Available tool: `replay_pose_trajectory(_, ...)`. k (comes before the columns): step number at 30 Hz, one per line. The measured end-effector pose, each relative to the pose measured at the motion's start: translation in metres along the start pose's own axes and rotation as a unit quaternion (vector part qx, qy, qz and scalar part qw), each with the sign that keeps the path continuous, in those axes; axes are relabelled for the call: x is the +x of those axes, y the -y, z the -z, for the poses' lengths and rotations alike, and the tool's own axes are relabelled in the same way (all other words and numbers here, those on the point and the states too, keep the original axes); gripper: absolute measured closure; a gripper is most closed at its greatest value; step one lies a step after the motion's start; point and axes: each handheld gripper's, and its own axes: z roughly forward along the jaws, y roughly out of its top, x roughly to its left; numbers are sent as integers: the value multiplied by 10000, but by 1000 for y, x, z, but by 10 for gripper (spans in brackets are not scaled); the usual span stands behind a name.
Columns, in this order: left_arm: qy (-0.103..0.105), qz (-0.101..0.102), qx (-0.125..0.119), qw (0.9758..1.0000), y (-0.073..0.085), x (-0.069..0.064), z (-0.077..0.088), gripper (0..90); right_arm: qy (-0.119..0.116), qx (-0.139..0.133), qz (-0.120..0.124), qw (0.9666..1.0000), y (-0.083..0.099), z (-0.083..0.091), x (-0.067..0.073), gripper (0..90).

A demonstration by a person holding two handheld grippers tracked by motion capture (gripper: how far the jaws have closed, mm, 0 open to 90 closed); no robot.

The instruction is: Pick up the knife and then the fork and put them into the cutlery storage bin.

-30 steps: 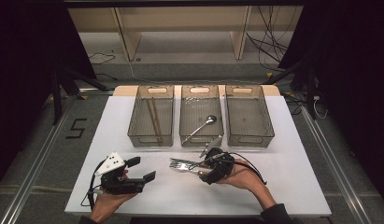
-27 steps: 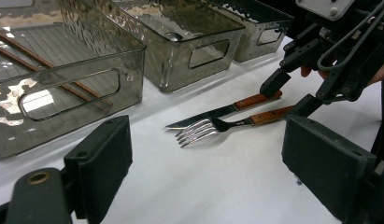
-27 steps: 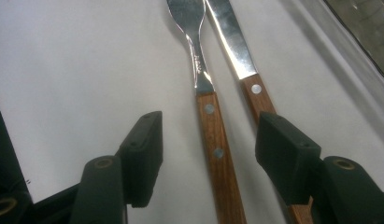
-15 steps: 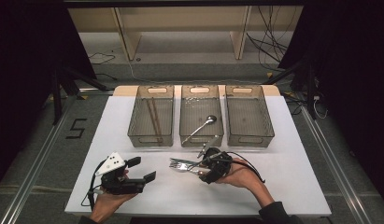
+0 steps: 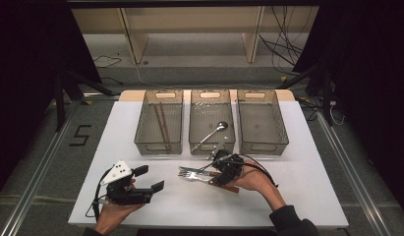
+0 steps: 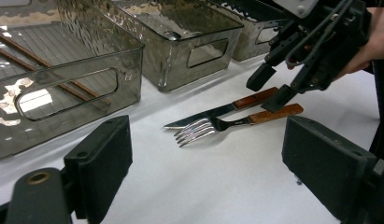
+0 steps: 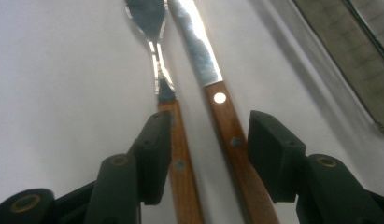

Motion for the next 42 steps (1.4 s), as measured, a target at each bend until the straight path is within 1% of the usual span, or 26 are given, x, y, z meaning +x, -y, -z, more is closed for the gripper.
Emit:
replay_pose_trajectory(2,-5,-3,5,10000,0,0,0,157,32,49,-26,10000,-2,-2,-4,524)
replay_pose_trajectory(5,-4,12,6,10000,0,0,0,157,71,142,4,9999,-4,-5,-7,539)
replay_pose_trajectory(9,-1,9,12,10000,0,-1,0,157,-3,323,84,9994,-7,-10,-11,568)
replay_pose_trajectory(10,4,11,14,10000,0,-1,-1,157,10,374,48,9993,-8,-11,-11,579)
replay_pose_trajectory(13,17,8,8,10000,0,-1,-1,157,-22,444,82,9990,-9,-14,-14,601)
replay_pose_trajectory(15,15,11,16,10000,0,-1,-1,157,-62,504,104,9987,-10,-15,-15,616)
replay_pose_trajectory(19,7,5,26,10000,0,-1,-1,157,-69,619,117,9980,-14,-17,-16,643)
replay_pose_trajectory(21,10,0,23,10000,0,-1,-1,157,-32,691,171,9975,-15,-17,-16,663)
replay_pose_trajectory(25,12,10,17,10000,0,-1,-1,157,-4,820,154,9965,-19,-17,-13,696)
replay_pose_trajectory(28,13,7,20,10000,0,-1,-1,157,-3,915,248,9955,-21,-18,-12,725)
replay_pose_trajectory(29,14,2,23,10000,0,-1,-1,157,7,943,319,9950,-22,-18,-12,738)
replay_pose_trajectory(30,14,-1,25,10000,0,-1,-1,157,3,946,281,9951,-22,-18,-10,752)
replay_pose_trajectory(32,15,-6,28,10000,0,-1,-1,157,0,1012,356,9942,-24,-18,-9,763)
replay_pose_trajectory(35,18,-4,27,10000,0,-1,-1,157,1,1049,392,9937,-25,-18,-9,768)
replay_pose_trajectory(36,16,-7,29,10000,0,-1,-1,157,3,1072,446,9932,-25,-18,-9,770)
replay_pose_trajectory(42,12,-7,38,10000,0,-1,-1,157,18,1015,622,9929,-24,-17,-8,774)
